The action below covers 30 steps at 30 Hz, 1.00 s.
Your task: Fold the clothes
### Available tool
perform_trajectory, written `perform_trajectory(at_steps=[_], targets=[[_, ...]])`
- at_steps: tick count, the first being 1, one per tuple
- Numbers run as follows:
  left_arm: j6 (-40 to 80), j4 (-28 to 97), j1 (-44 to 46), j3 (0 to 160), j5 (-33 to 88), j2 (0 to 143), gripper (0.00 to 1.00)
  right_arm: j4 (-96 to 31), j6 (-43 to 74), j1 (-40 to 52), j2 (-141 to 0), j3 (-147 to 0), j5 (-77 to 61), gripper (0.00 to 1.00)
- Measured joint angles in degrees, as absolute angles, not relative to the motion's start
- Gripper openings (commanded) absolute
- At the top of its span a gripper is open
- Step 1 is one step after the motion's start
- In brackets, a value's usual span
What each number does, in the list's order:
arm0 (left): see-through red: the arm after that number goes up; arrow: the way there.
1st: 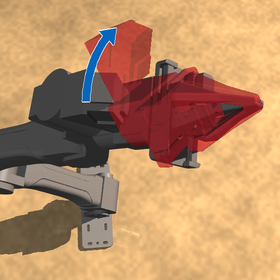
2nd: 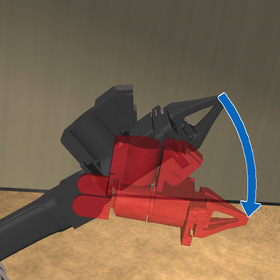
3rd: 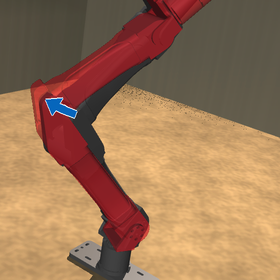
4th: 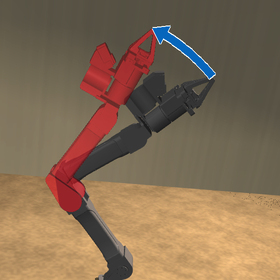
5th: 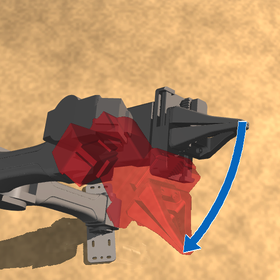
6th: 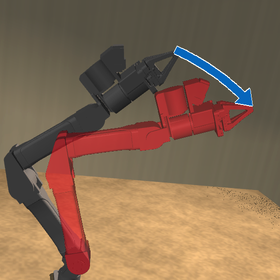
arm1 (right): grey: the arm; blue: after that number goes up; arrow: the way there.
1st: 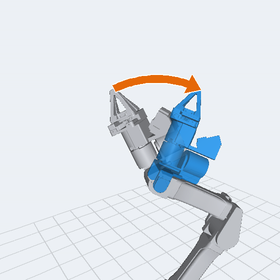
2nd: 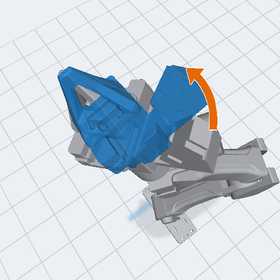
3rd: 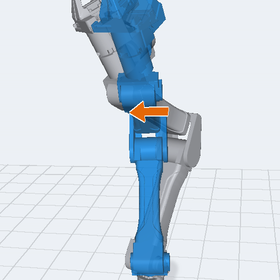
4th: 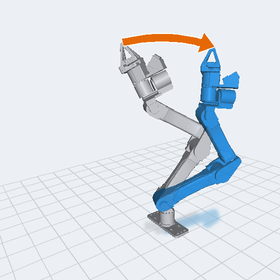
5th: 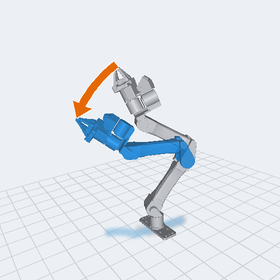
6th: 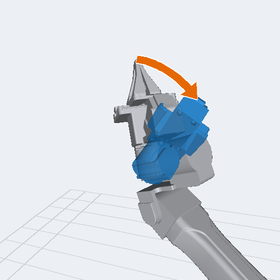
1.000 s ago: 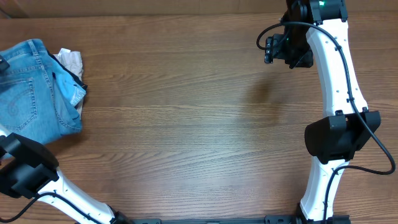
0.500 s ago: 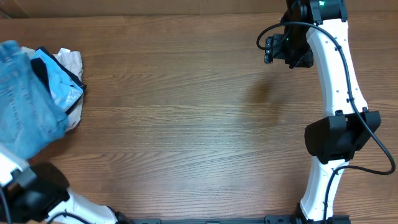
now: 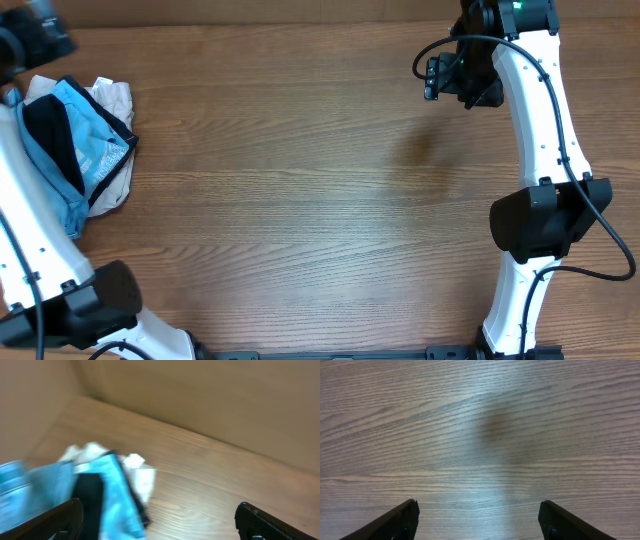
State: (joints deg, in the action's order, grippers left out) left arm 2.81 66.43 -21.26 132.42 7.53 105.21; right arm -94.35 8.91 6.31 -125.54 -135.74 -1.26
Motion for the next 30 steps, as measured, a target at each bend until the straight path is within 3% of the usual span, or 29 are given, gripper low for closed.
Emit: perform_trajectory(at_steps=[6,9,15,21,23,30], targets=[[0.2,66.6,-9.8,132.4,6.6,103.9,1.00,-89.0,8.9,6.3,-125.5,-135.7,-1.3,0.83],[-1.8,66.6,-4.6,132.4,6.7,103.2,1.00,-83.1,9.1,6.3,-125.5,-135.7,-1.3,1.00],[-5.0,66.7,1.7,132.4,6.7,103.2,1.00,-74.0,8.8,6.3,-125.5,-135.7,-2.2,1.00],[-5.1,68.9,3.4,132.4,6.7,103.4,1.00,-78.9,8.8,6.1,-125.5,-135.7,-3.0,1.00],[-5.0,71.7,3.4,132.4,6.7,103.5,0.92,-81.1,8.8,5.6,-125.4,-135.7,-3.1,1.00],[-4.7,79.5,3.4,132.4,7.3,103.5,0.81,-85.0,9.3,1.9,-119.4,-135.7,-3.2,1.00]])
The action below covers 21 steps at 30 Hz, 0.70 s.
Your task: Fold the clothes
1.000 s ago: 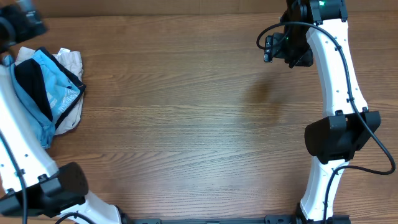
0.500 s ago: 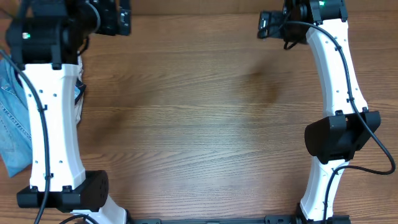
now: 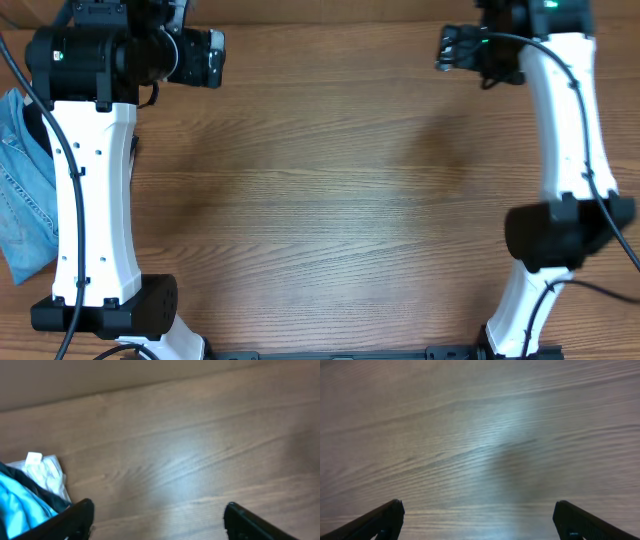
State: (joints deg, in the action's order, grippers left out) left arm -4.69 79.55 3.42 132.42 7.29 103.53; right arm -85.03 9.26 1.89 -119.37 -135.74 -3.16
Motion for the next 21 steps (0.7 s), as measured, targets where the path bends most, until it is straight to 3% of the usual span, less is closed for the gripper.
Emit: perform_trajectory(at_steps=[12,21], targets=[[-6.2,83.2,4.8,130.4,8.9,95.7,0.81,-89.6,10.5,0.6,-103.3,-135.8,-2.5,1.00],[-6.5,74.5,4.8,104.9,8.8,74.6,0.85,-94.9,10.5,0.6,-96.5,-135.8,-1.2,1.00]])
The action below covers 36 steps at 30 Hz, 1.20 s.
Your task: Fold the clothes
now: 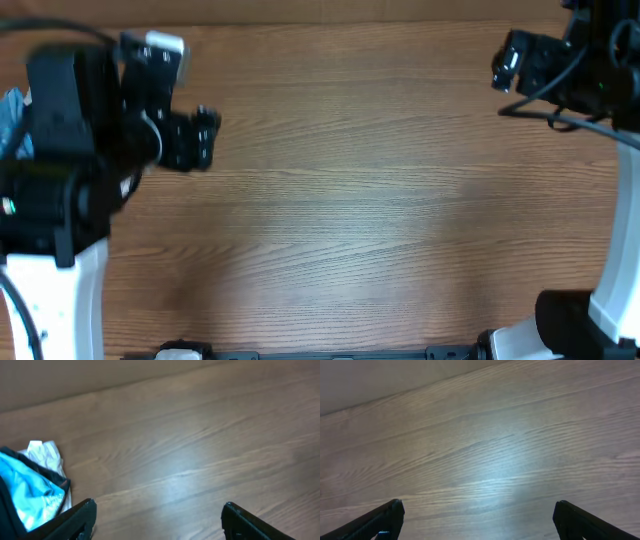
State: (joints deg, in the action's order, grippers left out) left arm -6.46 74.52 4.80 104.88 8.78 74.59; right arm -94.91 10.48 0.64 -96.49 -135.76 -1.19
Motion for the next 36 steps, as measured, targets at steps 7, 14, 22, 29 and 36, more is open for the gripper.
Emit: perform_trajectory(at_steps=[7,14,22,29,36], targets=[[-6.5,67.2,4.8,84.4,5.7,59.0,1.00,-93.5,10.5,0.8,-89.4,-129.2,-1.0,1.00],[-5.4,66.9,4.8,73.3,1.8,43.1,1.00,-82.1,11.4,0.8,-75.5,-103.6,-1.1,1.00],[-3.4,67.5,4.8,66.7,-2.9,38.6,1.00,-68.1,13.9,0.8,-54.1,-68.5,-2.5,1.00],[-3.3,67.7,4.8,65.8,-3.3,39.3,1.00,-65.2,14.6,0.8,-46.0,-60.3,-2.7,1.00],[-3.3,67.7,4.8,65.8,-3.4,39.5,1.00,-66.1,14.8,0.8,-46.7,-60.3,-2.8,1.00]])
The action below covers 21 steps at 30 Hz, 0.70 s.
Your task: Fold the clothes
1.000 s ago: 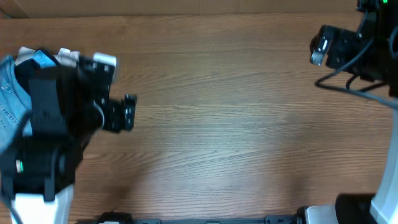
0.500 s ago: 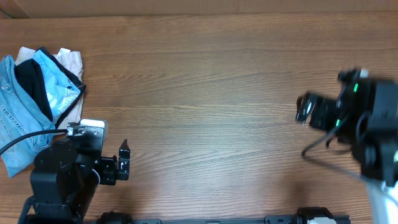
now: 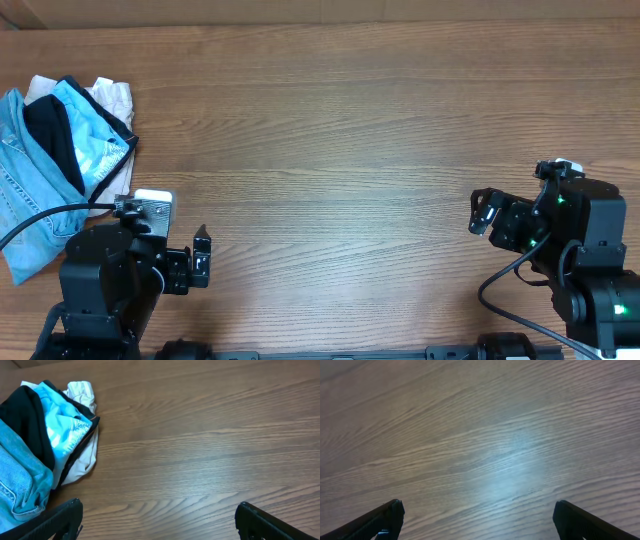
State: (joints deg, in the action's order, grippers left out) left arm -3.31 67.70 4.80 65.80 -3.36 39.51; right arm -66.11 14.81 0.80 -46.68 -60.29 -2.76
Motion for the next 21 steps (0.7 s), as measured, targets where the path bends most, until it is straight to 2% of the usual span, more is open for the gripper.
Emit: perform_trajectory(at_steps=[6,21], targets=[[-3.3,67.7,4.8,65.8,-3.5,39.5,1.00,-70.3,14.8,0.8,-46.7,-60.2,-2.7,1.00],[-3.3,67.7,4.8,65.8,-3.6,39.6,1.00,-69.7,14.7,0.8,-46.7,-60.2,-2.6,1.00]])
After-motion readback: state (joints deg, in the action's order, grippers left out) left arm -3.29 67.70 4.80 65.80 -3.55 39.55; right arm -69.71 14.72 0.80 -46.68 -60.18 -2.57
